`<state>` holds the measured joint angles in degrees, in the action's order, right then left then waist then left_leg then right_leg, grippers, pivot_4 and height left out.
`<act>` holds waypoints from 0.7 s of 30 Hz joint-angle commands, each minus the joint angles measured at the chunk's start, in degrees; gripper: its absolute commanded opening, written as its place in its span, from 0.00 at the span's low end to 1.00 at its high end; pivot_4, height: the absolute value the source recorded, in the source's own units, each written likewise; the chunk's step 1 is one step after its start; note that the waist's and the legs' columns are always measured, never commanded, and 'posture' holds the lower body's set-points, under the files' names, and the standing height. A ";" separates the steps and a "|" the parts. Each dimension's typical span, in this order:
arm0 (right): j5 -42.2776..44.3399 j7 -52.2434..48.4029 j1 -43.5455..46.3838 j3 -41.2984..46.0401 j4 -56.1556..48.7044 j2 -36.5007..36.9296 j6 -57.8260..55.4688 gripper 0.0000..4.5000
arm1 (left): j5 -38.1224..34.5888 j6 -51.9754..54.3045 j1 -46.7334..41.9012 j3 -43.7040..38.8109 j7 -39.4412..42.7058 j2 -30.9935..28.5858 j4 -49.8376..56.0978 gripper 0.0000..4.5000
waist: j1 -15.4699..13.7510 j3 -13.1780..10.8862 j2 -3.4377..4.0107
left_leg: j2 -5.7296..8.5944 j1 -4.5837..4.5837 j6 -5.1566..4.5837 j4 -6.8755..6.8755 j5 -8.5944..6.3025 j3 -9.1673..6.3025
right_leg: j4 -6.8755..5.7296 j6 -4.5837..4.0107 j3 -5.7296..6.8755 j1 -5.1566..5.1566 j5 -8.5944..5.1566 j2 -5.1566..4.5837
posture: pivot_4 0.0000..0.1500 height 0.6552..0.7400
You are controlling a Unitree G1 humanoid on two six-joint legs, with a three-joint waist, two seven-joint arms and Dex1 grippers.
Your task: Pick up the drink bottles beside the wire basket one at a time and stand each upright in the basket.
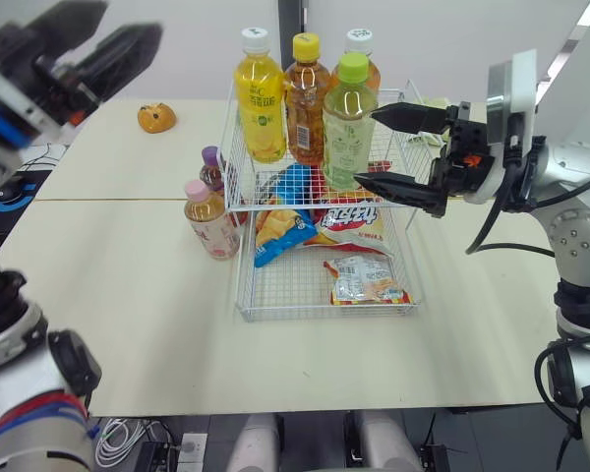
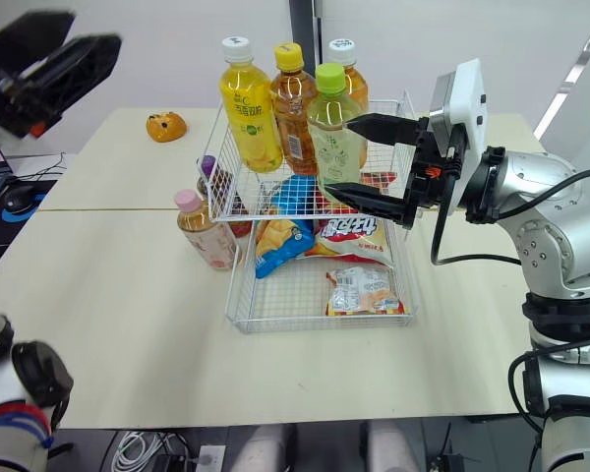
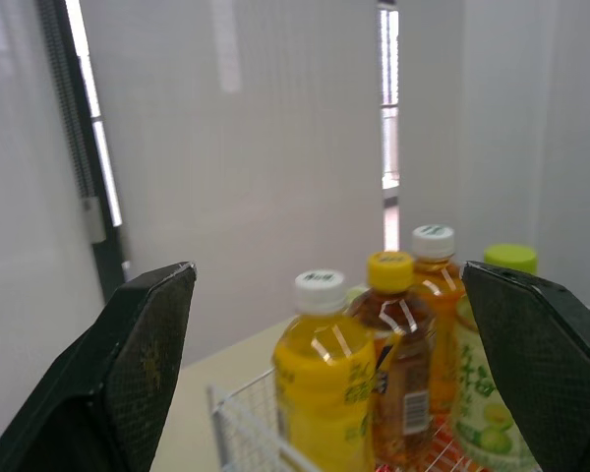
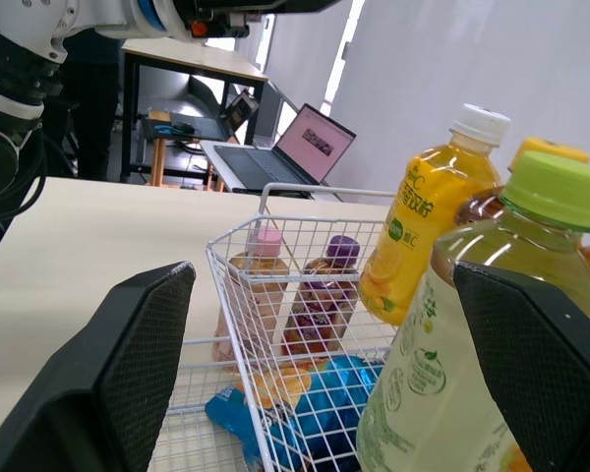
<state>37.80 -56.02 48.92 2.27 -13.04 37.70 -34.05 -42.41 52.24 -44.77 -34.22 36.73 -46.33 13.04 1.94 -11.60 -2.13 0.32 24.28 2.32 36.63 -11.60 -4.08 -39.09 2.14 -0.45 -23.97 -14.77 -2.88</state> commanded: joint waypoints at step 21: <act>0.85 -6.75 0.68 -1.08 -1.63 -0.18 1.63 1.00 | 0.96 -17.31 55.92 -16.10 -9.21 21.04 24.06 1.00 | -0.96 0.12 -0.09 | -0.01 -0.53 0.00 0.00 -0.02 0.04 | 0.22 0.04 -0.03 0.62 0.03 -0.13 | 1.00 1.00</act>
<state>38.90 -62.53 49.85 -0.04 -12.99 36.79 -33.71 -41.61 37.11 9.95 -51.03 28.02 -25.94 34.39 0.98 -11.48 -2.22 0.30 23.75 2.32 36.63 -11.63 -4.03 -38.87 2.17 -0.49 -23.35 -14.75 -3.00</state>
